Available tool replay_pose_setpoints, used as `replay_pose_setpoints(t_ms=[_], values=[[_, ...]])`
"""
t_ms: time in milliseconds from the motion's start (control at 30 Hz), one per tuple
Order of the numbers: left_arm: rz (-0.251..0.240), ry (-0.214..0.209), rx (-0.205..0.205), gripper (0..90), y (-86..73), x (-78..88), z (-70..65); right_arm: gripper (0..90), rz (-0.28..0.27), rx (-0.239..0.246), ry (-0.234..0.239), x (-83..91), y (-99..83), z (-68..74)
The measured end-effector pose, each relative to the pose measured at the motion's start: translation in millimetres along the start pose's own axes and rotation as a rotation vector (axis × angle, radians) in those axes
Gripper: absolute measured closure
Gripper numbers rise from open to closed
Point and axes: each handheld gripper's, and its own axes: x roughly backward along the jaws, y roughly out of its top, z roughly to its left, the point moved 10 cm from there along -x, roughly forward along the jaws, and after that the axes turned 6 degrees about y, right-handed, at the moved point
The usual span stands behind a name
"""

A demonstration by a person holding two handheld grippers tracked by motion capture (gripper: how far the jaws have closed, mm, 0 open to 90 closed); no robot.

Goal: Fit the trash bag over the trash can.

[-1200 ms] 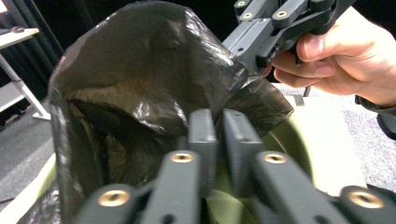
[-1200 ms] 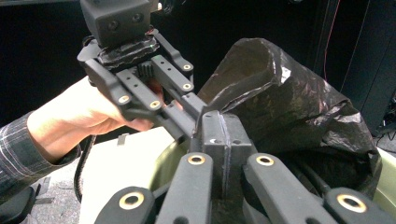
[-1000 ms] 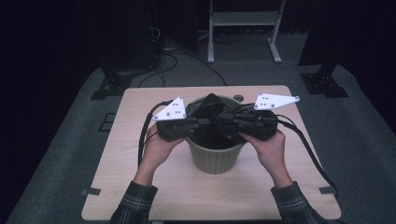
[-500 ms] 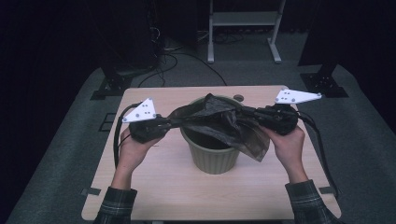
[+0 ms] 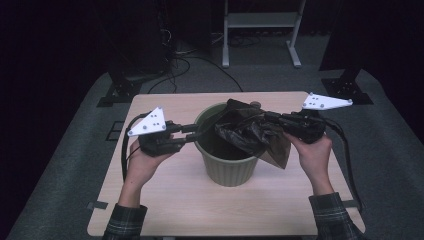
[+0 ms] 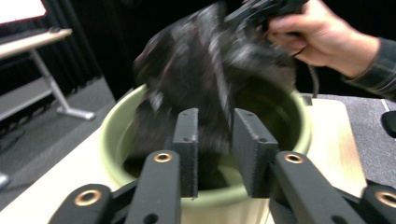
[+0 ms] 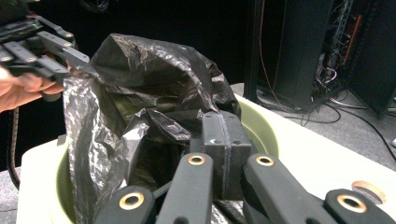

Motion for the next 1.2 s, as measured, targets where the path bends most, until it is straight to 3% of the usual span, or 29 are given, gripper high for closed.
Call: replay_pose_setpoints(t_ms=[100, 333, 567, 667, 833, 1000, 1133, 1200], values=[[0.021, 0.002, -0.027, 61.0, 4.5, -10.0, -7.3, 90.0, 0.000, 0.000, 0.005, -2.3, 0.4, 1.3], [0.031, -0.014, -0.068, 55.6, 12.4, -27.4, -18.4, 90.0, 0.003, 0.002, 0.015, -4.5, 0.4, 4.0], [0.048, 0.006, -0.043, 50.2, 15.0, -38.2, -18.5, 90.0, 0.004, 0.004, 0.025, -7.1, 0.2, 6.7], [0.036, 0.043, -0.029, 46.3, 17.9, -38.3, -15.2, 90.0, 0.006, 0.006, 0.028, -8.8, 0.1, 8.3], [-0.007, 0.033, -0.054, 47.8, 31.7, -32.4, -24.1, 90.0, 0.009, 0.010, 0.032, -10.2, 0.1, 9.4], [0.027, 0.018, -0.076, 49.7, 30.8, -40.2, -27.5, 90.0, 0.007, 0.008, 0.035, -10.5, 0.7, 10.6], [0.061, 0.033, -0.064, 50.1, 22.0, -50.7, -20.7, 90.0, 0.006, 0.010, 0.037, -11.5, 0.2, 11.3], [0.076, 0.040, -0.054, 57.0, 16.7, -54.1, -16.3, 90.0, 0.012, 0.005, 0.039, -12.3, -1.0, 11.6]])
